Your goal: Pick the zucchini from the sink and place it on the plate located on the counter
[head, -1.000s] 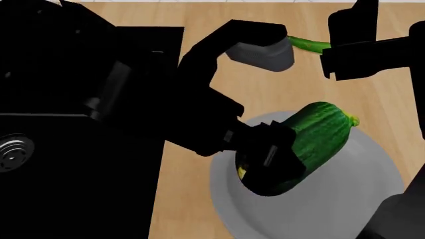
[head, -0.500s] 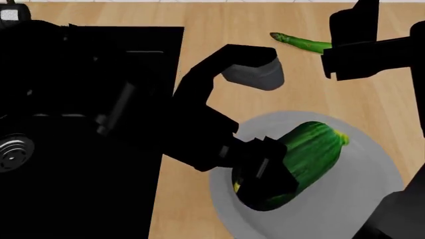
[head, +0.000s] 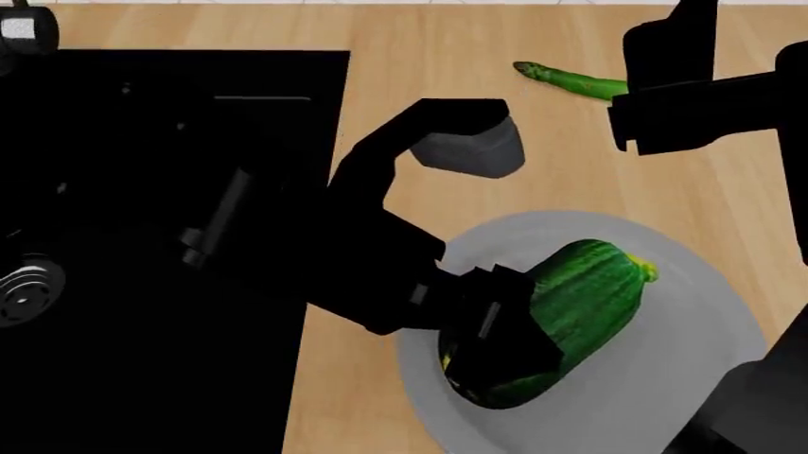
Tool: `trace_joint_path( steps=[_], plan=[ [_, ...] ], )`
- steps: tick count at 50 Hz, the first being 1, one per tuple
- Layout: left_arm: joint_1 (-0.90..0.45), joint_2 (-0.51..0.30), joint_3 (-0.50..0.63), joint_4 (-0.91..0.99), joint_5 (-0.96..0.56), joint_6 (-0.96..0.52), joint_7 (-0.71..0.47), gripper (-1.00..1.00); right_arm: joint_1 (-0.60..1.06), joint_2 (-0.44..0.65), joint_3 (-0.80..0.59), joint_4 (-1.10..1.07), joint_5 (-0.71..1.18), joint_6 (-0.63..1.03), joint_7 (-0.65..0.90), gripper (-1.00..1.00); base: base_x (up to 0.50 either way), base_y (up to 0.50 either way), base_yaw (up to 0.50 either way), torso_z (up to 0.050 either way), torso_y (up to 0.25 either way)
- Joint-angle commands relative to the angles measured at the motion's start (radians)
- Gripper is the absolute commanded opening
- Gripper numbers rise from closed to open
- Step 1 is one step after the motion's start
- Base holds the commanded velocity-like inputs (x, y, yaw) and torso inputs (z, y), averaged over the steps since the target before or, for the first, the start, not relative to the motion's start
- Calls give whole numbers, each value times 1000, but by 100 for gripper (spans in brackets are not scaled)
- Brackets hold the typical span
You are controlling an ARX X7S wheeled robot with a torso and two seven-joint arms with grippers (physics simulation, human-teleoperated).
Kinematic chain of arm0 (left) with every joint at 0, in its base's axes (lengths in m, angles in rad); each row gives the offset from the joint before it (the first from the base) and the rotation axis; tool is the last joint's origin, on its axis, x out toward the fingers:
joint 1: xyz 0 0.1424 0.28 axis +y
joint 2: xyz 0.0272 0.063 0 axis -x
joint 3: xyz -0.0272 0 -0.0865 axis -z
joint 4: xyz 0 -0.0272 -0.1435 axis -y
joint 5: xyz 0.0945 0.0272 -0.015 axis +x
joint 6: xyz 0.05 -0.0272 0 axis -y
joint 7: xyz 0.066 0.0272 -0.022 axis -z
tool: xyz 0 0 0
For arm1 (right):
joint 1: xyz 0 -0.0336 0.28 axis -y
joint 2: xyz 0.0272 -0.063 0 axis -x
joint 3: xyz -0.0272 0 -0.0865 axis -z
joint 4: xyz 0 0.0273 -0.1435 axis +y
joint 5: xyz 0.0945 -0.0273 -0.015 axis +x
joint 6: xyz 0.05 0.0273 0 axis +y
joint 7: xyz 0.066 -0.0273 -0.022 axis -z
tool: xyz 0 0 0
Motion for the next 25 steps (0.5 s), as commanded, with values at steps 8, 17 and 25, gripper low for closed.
trace_joint_path(
  steps=[8, 17, 25],
  plan=[
    [58, 15, -69, 99, 186, 50, 220, 100, -13, -18, 1, 9, 5, -23, 4, 100, 0, 0, 0, 0, -4],
    [32, 15, -70, 115, 171, 58, 215, 100, -17, -21, -2, 12, -2, -28, 0, 100, 0, 0, 0, 0, -3],
    [-7, 15, -70, 141, 144, 80, 188, 100, -19, -24, -4, 15, -8, -33, -4, 100, 0, 0, 1, 1, -4]
  ],
)
